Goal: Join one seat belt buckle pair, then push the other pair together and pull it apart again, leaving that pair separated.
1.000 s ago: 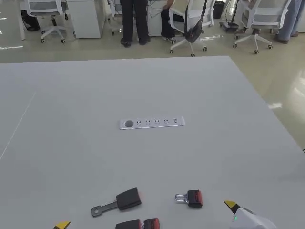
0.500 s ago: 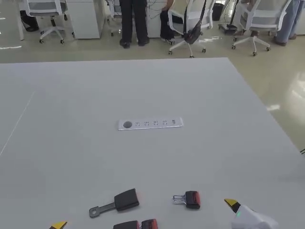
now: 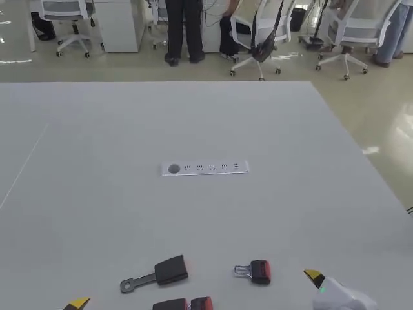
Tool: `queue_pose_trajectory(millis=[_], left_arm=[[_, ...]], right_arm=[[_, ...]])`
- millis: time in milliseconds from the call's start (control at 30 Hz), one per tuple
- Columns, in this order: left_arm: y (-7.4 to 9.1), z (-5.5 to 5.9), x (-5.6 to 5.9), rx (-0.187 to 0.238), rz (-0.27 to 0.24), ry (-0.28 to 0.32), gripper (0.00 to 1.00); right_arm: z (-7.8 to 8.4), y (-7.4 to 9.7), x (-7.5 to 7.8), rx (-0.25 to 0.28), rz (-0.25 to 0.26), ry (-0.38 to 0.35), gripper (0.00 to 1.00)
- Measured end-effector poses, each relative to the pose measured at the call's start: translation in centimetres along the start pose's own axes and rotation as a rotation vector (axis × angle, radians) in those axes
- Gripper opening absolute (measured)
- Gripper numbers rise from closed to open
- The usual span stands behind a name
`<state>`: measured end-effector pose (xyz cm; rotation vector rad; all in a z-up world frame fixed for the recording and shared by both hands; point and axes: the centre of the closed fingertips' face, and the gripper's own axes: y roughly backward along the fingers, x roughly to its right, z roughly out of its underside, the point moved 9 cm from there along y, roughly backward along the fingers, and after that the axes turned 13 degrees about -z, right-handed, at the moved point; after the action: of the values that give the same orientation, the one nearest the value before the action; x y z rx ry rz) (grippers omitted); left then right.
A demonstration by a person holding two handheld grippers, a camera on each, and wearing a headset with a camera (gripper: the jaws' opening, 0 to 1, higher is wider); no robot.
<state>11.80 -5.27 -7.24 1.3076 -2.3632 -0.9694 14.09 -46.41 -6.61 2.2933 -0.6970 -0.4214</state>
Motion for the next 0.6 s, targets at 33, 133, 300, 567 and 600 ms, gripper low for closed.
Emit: queue_pose_trajectory(millis=[33,133,300,567,600], left_arm=[[-0.01,0.04,-0.02,0.0,0.0,0.0,1.0],[0.04,-0.08,0.01,0.0,0.001,-0.001,1.0],[0.03,-0.15,-0.07,0.005,0.0,-0.002,1.0],[0.02,-0.04,0.03,-0.004,0.008,-0.013,1.0],[-0.06,0.09,-0.11,-0.003,0.007,-0.012,1.0]], right_arm=[[0.0,0.04,0.01,-0.001,0.001,0.0,0.99],[0.12,0.06,0.08,-0.005,0.001,0.001,0.99],[0.15,0.1,-0.05,-0.01,0.001,0.0,0.99],[0.16,0.11,-0.67,-0.019,-0.008,-0.002,0.99],[0.27,0.14,-0.59,-0.018,-0.008,-0.004,0.99]])
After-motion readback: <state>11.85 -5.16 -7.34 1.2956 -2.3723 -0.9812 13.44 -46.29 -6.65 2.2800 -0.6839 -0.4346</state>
